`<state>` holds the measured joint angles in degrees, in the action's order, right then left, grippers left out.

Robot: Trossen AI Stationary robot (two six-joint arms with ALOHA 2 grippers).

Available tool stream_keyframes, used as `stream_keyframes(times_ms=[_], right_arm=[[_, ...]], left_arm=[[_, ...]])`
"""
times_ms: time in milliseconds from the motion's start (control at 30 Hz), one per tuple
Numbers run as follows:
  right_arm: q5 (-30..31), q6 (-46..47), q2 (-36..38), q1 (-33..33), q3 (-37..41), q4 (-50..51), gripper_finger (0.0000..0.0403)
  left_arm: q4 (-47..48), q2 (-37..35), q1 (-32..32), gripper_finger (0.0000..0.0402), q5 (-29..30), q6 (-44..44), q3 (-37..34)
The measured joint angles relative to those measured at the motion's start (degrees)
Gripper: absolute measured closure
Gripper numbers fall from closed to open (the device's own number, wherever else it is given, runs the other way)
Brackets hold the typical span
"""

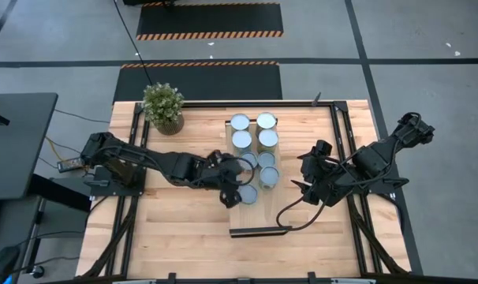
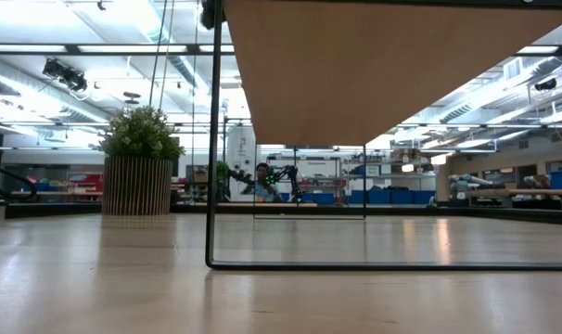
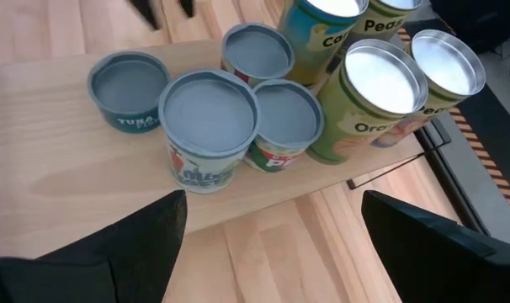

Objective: Pick and place cans onto a shelf
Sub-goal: Adjust the canned goods on the shelf

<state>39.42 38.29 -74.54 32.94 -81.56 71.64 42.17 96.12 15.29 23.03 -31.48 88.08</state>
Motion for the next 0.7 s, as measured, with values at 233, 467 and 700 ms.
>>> stream_keyframes(times_ms=[233, 467, 700], right_arm=[[0.07, 1.22, 0.0, 0.88, 0.0, -0.07, 0.0037], [0.22, 1.22, 0.0, 0.86, 0.02, -0.46, 0.0037], [0.22, 1.2, -0.02, 0.86, 0.02, -0.44, 0.0037]], left_arm=[[6.07, 2.55, -0.1, 0.0253, 2.82, -5.85, 0.32], [3.02, 6.37, 0.46, 0.0253, -1.77, -8.37, 0.26], [-5.21, 7.72, 2.39, 0.0253, -1.85, -6.67, 0.26]])
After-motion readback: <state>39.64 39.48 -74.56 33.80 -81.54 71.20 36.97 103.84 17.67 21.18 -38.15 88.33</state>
